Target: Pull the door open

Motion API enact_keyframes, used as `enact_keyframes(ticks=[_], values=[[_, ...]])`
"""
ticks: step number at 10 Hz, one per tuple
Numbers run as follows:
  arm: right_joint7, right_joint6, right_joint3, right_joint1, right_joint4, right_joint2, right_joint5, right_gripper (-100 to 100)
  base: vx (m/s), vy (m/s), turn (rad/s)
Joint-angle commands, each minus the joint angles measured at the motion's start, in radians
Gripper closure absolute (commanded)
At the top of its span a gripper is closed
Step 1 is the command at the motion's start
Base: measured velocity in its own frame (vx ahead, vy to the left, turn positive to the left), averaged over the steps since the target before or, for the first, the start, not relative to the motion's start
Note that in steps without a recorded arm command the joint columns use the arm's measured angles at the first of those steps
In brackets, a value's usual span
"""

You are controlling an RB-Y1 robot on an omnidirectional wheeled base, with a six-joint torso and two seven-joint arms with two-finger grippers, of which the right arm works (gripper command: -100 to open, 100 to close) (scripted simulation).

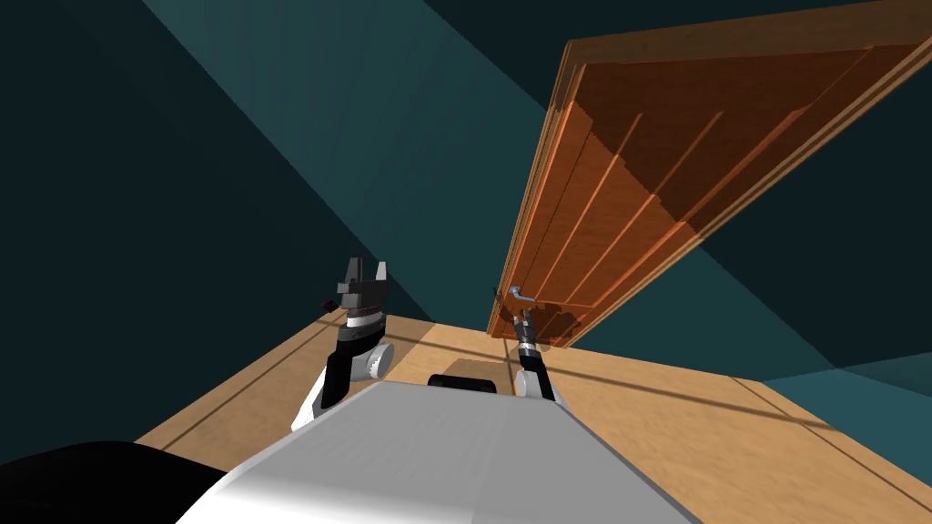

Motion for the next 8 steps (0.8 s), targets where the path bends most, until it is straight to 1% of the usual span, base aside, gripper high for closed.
enact_keyframes(ticks=[1, 2, 3, 4, 5, 6, 7, 8], values=[[-0.001, -0.011, 0.004, -0.013, 0.050, -0.011, -0.019, -100, 0.067, -0.106, 0.152], [-0.001, -0.011, 0.004, -0.013, 0.065, -0.011, -0.019, -100, 0.043, -0.078, 0.045], [-0.001, -0.011, 0.004, -0.013, 0.065, -0.011, -0.019, -100, 0.012, -0.032, -0.021], [-0.002, -0.019, 0.007, -0.026, 0.095, -0.017, -0.030, -100, 0.023, -0.031, 0.092], [-0.002, -0.019, 0.007, -0.026, 0.104, -0.017, -0.030, -100, 0.023, -0.037, 0.054], [-0.002, -0.028, 0.009, -0.038, 0.141, -0.023, -0.041, -100, 0.023, -0.054, 0.085], [-0.003, -0.035, 0.012, -0.048, 0.167, -0.028, -0.051, -100, 0.036, -0.083, 0.133], [-0.003, -0.035, 0.012, -0.048, 0.178, -0.028, -0.051, -100, 0.033, -0.066, 0.039]])
